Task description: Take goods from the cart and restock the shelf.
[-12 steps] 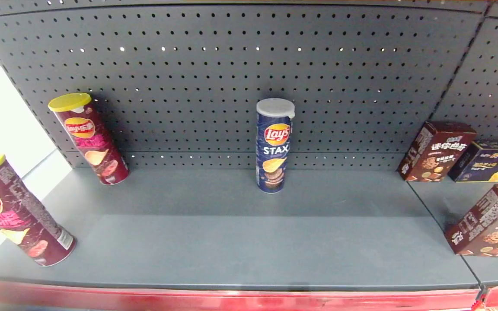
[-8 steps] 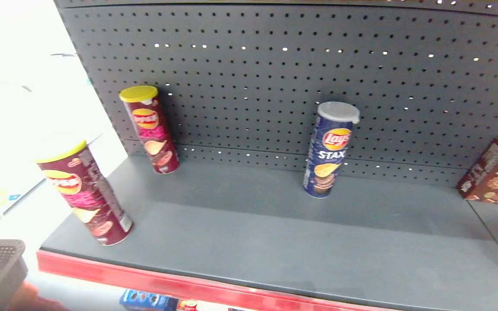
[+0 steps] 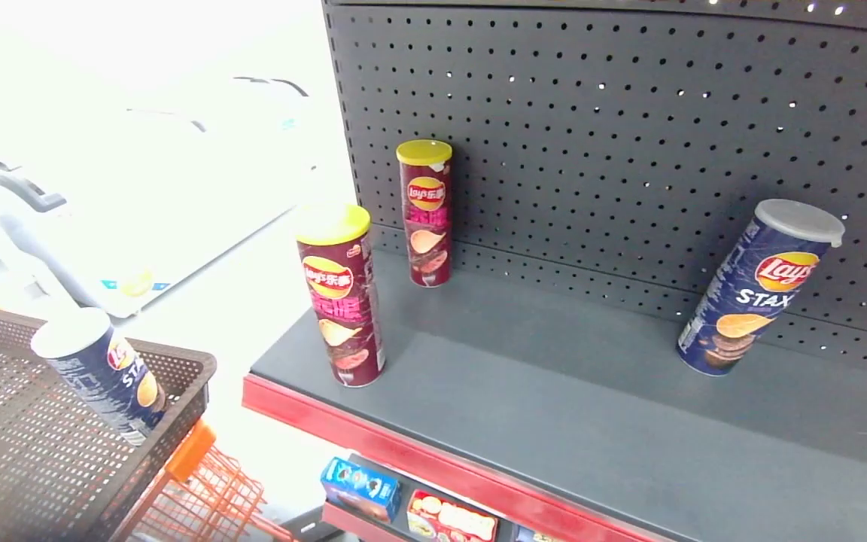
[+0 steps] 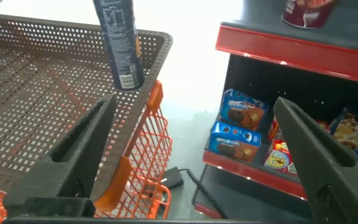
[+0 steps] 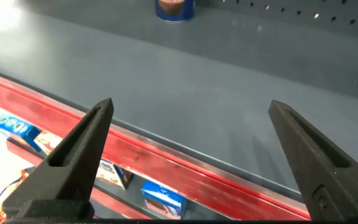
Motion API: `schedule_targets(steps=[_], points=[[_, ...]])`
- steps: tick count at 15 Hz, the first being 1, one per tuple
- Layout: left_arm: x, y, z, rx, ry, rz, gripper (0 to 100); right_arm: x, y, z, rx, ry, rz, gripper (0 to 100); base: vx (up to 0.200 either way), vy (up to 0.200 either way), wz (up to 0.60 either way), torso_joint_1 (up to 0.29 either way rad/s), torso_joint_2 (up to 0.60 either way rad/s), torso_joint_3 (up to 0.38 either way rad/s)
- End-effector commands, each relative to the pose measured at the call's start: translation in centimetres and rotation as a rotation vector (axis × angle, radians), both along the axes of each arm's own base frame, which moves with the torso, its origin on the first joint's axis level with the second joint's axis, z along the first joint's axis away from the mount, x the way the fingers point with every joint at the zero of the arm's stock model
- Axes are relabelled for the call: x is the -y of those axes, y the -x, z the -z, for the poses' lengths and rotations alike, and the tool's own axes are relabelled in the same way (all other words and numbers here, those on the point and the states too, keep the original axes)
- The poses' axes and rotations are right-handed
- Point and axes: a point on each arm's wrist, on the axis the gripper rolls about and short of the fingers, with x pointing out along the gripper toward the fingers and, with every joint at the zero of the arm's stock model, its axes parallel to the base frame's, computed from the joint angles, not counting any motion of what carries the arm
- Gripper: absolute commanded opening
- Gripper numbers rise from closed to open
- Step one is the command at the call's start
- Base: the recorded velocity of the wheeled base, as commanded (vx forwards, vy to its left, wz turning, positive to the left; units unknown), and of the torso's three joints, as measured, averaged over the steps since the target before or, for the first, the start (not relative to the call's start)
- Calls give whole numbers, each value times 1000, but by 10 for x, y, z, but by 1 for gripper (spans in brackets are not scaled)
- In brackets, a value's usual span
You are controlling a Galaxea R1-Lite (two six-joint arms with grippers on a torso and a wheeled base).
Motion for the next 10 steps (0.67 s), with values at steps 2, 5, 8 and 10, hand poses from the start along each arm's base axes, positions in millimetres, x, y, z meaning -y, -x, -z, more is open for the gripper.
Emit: schedule_targets(steps=[2, 5, 8, 10], points=[[0, 0, 0, -2, -1, 0, 100, 0, 0, 0, 1, 1, 0, 100, 0, 0, 0, 0, 0, 0], [0, 0, 0, -2, -1, 2, 100, 0, 0, 0, 3, 1, 0, 100, 0, 0, 0, 0, 0, 0], [0, 5, -22, 64, -43, -7, 100, 0, 0, 0, 1, 1, 0, 100, 0, 0, 0, 0, 0, 0], [-1, -5, -83, -3, -152, -71, 100, 0, 0, 0, 1, 1, 0, 100, 0, 0, 0, 0, 0, 0]])
